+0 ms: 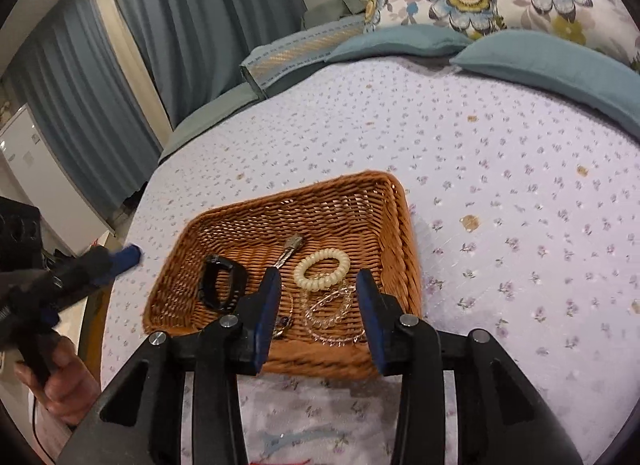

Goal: Organize jewelry
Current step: 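Carry the crystal earring and bead bracelet into the wicker basket and open both tools, then grasp the small gold charm with the left tool while the right tool grasps the purple coil hair tie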

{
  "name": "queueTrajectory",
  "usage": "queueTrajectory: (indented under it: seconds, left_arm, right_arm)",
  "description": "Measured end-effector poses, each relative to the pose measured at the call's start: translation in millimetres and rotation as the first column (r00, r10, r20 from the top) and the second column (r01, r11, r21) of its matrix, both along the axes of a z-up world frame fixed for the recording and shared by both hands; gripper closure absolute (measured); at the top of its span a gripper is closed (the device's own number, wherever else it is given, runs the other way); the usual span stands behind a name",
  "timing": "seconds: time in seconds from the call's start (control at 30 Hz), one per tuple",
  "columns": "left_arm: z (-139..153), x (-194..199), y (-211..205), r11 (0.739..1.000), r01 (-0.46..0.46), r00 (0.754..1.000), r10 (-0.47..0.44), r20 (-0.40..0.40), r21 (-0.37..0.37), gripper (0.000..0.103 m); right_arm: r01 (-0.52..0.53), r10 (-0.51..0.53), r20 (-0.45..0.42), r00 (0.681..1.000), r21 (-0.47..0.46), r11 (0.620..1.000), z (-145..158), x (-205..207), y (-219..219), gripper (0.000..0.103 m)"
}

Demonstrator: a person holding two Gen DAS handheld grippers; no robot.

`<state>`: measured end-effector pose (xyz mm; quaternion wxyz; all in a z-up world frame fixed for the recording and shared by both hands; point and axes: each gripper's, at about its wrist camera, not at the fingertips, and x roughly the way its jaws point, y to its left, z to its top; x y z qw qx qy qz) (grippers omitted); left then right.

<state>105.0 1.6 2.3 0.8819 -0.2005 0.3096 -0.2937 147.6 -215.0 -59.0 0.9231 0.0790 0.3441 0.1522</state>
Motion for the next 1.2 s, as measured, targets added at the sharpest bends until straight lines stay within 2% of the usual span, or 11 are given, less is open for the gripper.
queueTrajectory:
  seconds: [0.13, 0.2, 0.3, 0.47, 0.6, 0.8, 0.93, 1.2]
  left_arm:
    - [26, -37, 28, 0.998, -0.003, 0.998, 0.007, 0.068, -0.065, 0.044]
    - [33, -53, 39, 0.998, -0.030, 0.996, 0.036, 0.085, -0.063, 0.044]
    - [32, -80, 57, 0.995, -0.090, 0.992, 0.094, 0.082, -0.051, 0.044]
    - [6, -107, 68, 0.984, -0.173, 0.985, 0.173, 0.000, 0.036, 0.044]
    - [-20, -115, 63, 0.965, -0.205, 0.976, 0.214, -0.040, 0.165, 0.044]
    - [-62, -95, 55, 0.946, -0.183, 0.965, 0.225, -0.137, 0.267, 0.044]
    - [-74, -90, 34, 0.922, -0.145, 0.968, 0.207, -0.139, 0.358, 0.044]
    - [-86, -90, 16, 0.896, -0.093, 0.970, 0.179, -0.163, 0.435, 0.045]
  right_arm:
    - [0.033, -0.028, 0.065, 0.998, -0.078, 0.996, 16, -32, 2, 0.061]
    - [0.039, -0.031, 0.076, 0.997, -0.105, 0.994, 16, -52, 2, 0.061]
    - [0.022, -0.016, 0.046, 0.999, -0.127, 0.992, 8, -74, 0, 0.061]
    - [-0.006, 0.005, -0.006, 1.000, -0.130, 0.992, 0, -97, -3, 0.061]
    - [-0.026, 0.023, -0.023, 0.999, -0.136, 0.990, -9, -112, -11, 0.061]
    - [-0.034, 0.023, -0.079, 0.997, -0.137, 0.990, -28, -114, -19, 0.061]
    - [-0.038, 0.013, -0.107, 0.994, -0.231, 0.972, -41, -111, -5, 0.062]
    - [-0.089, 0.034, -0.190, 0.981, -0.286, 0.954, -68, -103, 8, 0.079]
